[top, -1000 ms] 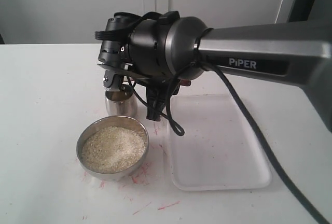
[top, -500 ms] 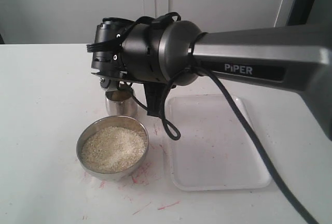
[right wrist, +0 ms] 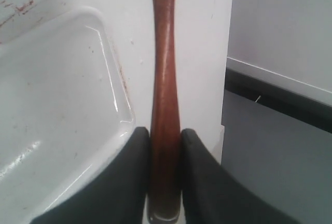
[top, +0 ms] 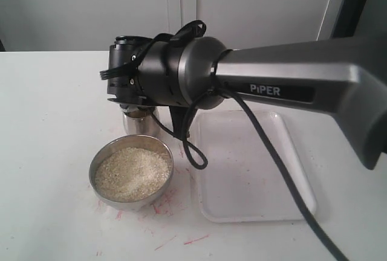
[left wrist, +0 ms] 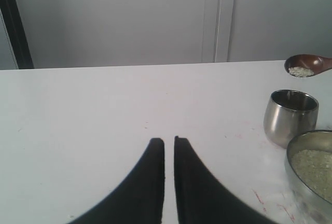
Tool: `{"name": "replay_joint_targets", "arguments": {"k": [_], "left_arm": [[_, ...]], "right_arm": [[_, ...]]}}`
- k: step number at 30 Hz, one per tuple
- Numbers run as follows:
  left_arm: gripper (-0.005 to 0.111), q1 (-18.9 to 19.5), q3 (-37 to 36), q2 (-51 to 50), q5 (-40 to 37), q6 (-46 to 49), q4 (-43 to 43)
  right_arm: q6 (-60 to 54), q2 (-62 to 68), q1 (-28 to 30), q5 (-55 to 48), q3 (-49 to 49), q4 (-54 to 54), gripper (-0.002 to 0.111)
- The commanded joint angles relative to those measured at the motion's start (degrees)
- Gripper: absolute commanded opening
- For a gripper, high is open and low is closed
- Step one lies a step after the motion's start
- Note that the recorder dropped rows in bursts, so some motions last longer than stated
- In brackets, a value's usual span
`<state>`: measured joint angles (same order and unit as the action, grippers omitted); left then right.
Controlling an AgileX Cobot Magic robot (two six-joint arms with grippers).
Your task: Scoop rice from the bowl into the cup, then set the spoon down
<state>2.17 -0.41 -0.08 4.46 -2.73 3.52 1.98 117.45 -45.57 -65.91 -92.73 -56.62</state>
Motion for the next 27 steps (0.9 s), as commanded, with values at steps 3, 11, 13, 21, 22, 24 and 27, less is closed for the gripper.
{"name": "replay_joint_targets", "arguments": {"k": [3,11,13,21,22,24,27], "left_arm": [[0.014,-0.2,0.4,0.1,0.2,-0.1,0.3],[0.014,-0.2,0.4,0.1,0.2,-0.1,0.3],[0.014,-0.2,0.4,0.1,0.2,-0.1,0.3],[0.014,-0.2,0.4,0.1,0.2,-0.1,0.3],[0.014,-0.2,0.4,0.1,0.2,-0.1,0.3],[0.014,-0.2,0.4,0.1,0.2,-0.1,0.3],[0.014,-0.2,0.4,0.1,0.2,-0.1,0.3]], "right_arm": [[1.0,0.4,-0.3,0.8,0.3,-1.2,0.000],[3.6,0.4,-0.6,0.8,4.0,-4.6,0.000],[6.3,0.4,-0.9,1.6,5.5,-6.1,0.000],[14.1,-0.7,-3.1,5.8,10.1,-10.7,0.000],[14.5,-0.7,-3.1,5.8,10.2,-10.7,0.000],[16.4,-0.7,-3.1,5.3,11.0,-11.5,0.000],[17.8,-0.7,-3.1,4.5,11.9,-13.9,0.000]]}}
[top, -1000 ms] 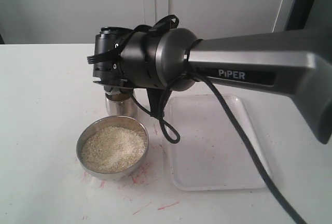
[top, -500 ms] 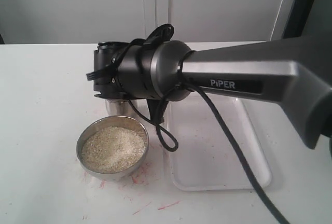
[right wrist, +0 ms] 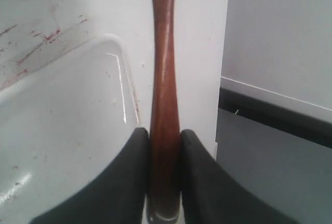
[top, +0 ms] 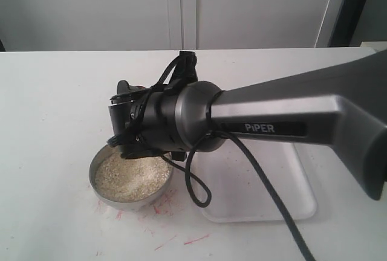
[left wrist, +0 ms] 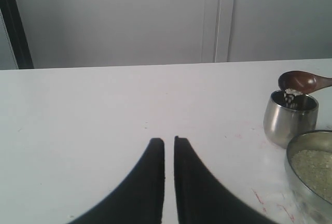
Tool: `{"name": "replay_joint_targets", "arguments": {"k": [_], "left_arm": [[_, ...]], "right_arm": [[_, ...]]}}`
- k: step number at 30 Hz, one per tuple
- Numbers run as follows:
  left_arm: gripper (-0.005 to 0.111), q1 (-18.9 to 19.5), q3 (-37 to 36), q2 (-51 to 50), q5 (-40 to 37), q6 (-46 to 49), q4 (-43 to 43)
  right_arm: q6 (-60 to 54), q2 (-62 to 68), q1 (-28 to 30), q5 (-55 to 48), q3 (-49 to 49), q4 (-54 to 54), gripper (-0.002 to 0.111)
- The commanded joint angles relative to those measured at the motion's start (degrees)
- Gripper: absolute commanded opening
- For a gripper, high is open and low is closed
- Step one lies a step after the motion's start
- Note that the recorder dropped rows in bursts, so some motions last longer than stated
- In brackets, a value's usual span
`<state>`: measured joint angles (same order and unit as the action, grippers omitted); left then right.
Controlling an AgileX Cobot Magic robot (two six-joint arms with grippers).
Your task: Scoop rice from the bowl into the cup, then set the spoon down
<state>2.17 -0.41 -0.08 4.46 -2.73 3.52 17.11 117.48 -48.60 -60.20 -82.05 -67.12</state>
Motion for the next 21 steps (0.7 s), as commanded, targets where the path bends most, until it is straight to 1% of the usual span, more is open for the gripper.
{"name": "replay_joint_targets", "arguments": {"k": [1,6,10,18,21], "left_arm": [[0.014,-0.2,0.4,0.1,0.2,-0.1,0.3],[0.014,-0.2,0.4,0.1,0.2,-0.1,0.3],[0.014,-0.2,0.4,0.1,0.2,-0.1,0.3],[0.014,-0.2,0.4,0.1,0.2,-0.1,0.3],[0.014,-0.2,0.4,0.1,0.2,-0.1,0.3]], "right_arm": [[2.9,-0.8,0.0,-1.2,1.4,-3.9,0.000],[4.8,-0.8,0.0,-1.0,1.5,-5.6,0.000],[8.8,-0.8,0.0,-1.6,1.5,-9.2,0.000],[9.0,-0.8,-0.7,-1.4,2.7,-10.1,0.000],[11.7,-0.8,-0.7,-2.0,4.4,-11.0,0.000]]}}
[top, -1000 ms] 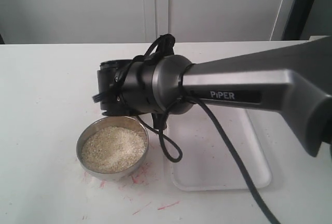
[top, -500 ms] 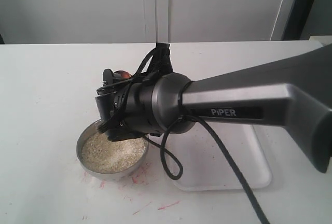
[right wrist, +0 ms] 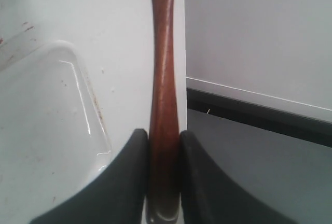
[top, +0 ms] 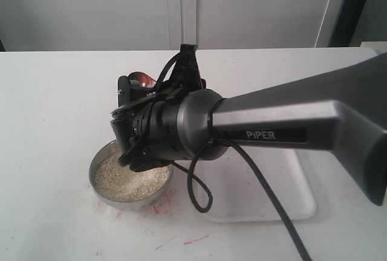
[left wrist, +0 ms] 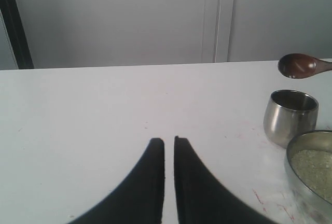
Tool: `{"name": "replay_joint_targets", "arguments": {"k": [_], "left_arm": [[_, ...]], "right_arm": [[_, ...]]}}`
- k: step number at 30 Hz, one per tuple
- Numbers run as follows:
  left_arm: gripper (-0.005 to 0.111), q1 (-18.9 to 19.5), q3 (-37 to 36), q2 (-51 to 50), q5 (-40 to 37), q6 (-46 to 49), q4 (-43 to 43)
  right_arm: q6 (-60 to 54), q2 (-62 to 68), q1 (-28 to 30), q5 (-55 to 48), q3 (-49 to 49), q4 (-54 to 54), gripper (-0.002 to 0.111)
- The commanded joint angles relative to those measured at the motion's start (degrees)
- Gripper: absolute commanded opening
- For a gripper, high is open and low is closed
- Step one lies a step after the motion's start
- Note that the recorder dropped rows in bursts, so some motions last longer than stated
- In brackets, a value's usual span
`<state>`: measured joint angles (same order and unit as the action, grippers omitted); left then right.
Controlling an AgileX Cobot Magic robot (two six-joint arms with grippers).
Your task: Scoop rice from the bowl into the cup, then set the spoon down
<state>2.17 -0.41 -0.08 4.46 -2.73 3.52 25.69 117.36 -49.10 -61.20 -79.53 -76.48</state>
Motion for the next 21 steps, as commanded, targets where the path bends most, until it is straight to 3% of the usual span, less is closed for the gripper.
{"name": "replay_joint_targets", "arguments": {"k": [1,9,21], "left_arm": [[0.014,-0.2,0.4,0.1,0.2,-0.1,0.3],[0.014,-0.2,0.4,0.1,0.2,-0.1,0.3],[0.014,-0.2,0.4,0.1,0.2,-0.1,0.3]], "right_arm": [[4.4,-0.7,-0.2,-1.3,2.6,-2.7,0.000],[11.0,-0.8,-0.8,-1.4,7.1,-8.5,0.000],[12.1,-2.6,-1.1,-1.4,7.1,-7.7,0.000]]}}
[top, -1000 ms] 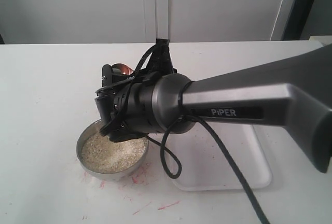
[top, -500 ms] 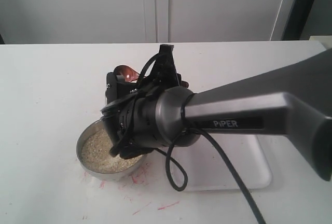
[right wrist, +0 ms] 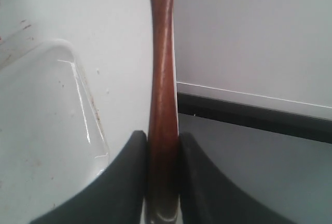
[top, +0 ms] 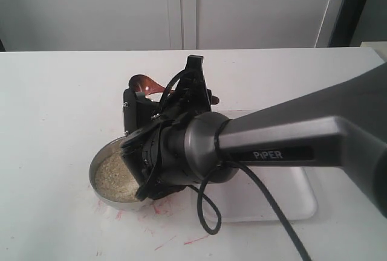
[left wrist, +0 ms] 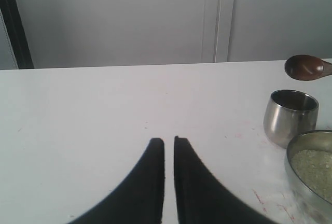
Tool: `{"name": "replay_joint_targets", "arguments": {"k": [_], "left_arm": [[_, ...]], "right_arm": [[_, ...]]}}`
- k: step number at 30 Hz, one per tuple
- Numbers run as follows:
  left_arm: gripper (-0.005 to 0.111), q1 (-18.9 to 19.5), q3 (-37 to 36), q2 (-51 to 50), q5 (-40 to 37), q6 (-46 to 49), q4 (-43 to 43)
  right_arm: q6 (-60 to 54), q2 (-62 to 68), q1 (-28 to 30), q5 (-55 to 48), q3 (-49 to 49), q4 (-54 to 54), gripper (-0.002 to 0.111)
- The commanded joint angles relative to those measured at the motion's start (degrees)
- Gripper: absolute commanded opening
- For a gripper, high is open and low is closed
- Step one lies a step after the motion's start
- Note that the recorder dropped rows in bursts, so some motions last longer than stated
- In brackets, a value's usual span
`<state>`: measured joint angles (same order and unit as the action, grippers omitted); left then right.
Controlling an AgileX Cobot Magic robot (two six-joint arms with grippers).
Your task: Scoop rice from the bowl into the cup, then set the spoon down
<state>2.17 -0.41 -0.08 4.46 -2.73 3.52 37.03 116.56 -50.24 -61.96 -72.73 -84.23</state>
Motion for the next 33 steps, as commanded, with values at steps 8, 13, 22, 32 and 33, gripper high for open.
{"name": "replay_joint_targets", "arguments": {"k": [8,13,22,32,33], "left_arm": [[0.014,-0.2,0.4,0.1,0.2,-0.1,0.3],[0.014,-0.2,0.4,0.1,0.2,-0.1,0.3],[0.014,-0.2,0.4,0.1,0.2,-0.1,0.3],[0.014,-0.2,0.4,0.1,0.2,-0.1,0.3],[0.014,-0.2,0.4,0.1,0.2,-0.1,0.3]], "right_arm": [[-7.5,-7.8,0.1,8.0,0.0,14.9,0.000],[-13.3,-10.2,1.0,7.1,-2.7,24.3,0.000],[-27.3,-12.6,8.7,4.0,-10.9,52.3,0.000],[-37.0,-17.3,17.0,0.4,-11.7,75.1,0.000],[-37.0,-18.3,17.7,-0.7,-11.7,76.2,0.000]]}}
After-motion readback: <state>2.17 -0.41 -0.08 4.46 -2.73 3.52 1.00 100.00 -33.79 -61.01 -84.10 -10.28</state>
